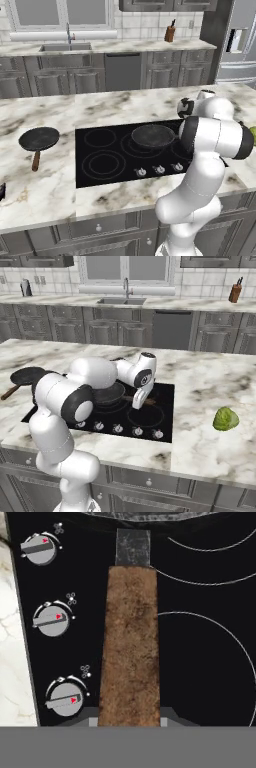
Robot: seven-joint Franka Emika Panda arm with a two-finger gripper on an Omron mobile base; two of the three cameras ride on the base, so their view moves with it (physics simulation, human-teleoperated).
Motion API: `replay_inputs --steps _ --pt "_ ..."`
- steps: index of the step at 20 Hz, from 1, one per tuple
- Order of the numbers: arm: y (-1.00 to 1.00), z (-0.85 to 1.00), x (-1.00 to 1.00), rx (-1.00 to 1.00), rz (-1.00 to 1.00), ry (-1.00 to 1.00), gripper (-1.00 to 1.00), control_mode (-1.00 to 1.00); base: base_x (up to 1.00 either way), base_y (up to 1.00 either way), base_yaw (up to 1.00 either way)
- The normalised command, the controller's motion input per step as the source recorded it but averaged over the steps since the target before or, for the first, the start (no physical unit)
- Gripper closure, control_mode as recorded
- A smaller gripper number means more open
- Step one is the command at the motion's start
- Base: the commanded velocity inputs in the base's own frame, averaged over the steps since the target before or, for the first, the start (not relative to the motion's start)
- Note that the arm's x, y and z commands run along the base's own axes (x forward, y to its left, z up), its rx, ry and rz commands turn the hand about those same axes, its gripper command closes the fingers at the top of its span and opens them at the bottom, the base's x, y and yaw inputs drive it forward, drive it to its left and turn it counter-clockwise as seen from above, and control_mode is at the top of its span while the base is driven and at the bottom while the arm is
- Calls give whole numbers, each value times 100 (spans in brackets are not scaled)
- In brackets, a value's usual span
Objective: Place both pans onto different burners. Then place the lettuce and the fish on different pans.
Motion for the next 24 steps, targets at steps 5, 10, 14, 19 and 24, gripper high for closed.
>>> replay_inputs --steps 5,10,14,19,24 --pt "16 -15 24 0 8 0 100 -100 0 0 0" --pt "6 -35 18 0 5 0 100 -100 0 0 0" --pt "0 -34 28 -1 2 0 100 -100 0 0 0" --pt "0 -18 37 0 0 0 100 -100 0 0 0" --pt "0 -9 42 0 0 0 100 -100 0 0 0"
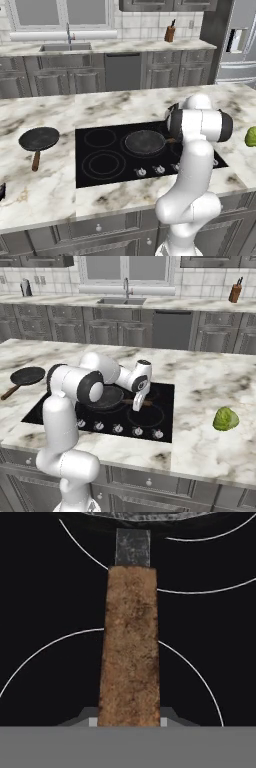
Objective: Place both pans onto different burners. Then place the lettuce and the fish on different pans.
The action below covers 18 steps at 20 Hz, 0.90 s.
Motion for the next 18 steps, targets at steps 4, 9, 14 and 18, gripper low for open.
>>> replay_inputs --steps 4,9,14,18 --pt "0 -16 40 0 0 0 100 -100 0 0 0" --pt "0 -24 31 0 0 0 100 -100 0 0 0" --pt "0 -31 22 0 0 0 100 -100 0 0 0" --pt "0 -33 11 0 0 0 100 -100 0 0 0"
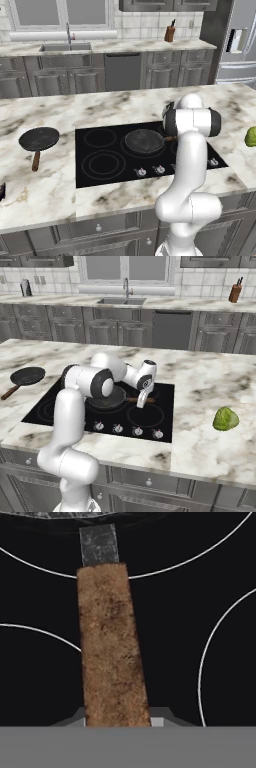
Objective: Place both pans onto different burners. Then place the lettuce and the fish on different pans.
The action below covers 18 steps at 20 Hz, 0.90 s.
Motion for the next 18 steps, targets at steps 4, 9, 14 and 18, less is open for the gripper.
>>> replay_inputs --steps 4,9,14,18 --pt "1 -17 1 0 0 0 100 -100 0 0 0" --pt "3 0 0 0 0 0 -100 -100 0 0 0" --pt "0 0 0 0 0 0 -100 -100 0 0 0" --pt "-3 10 0 0 0 0 -100 -100 0 0 0"
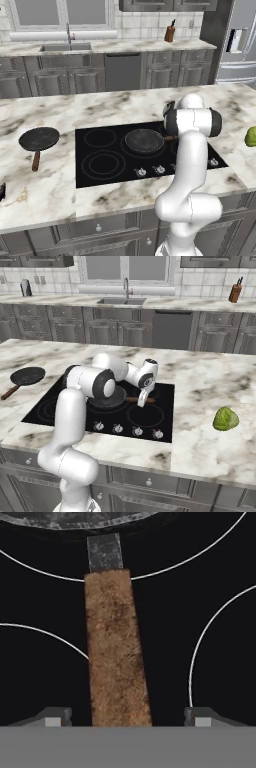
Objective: Place both pans onto different burners. Then place the lettuce and the fish on different pans.
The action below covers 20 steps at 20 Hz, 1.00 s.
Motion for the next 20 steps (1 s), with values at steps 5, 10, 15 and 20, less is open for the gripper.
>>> replay_inputs --steps 5,10,15,20 --pt "0 49 0 0 0 0 -100 -100 0 0 0" --pt "-2 62 0 0 -3 1 -100 -100 0 0 0" --pt "-9 54 -1 0 -11 4 -100 -100 0 0 0" --pt "-15 55 -12 0 -22 7 -100 -100 0 0 0"
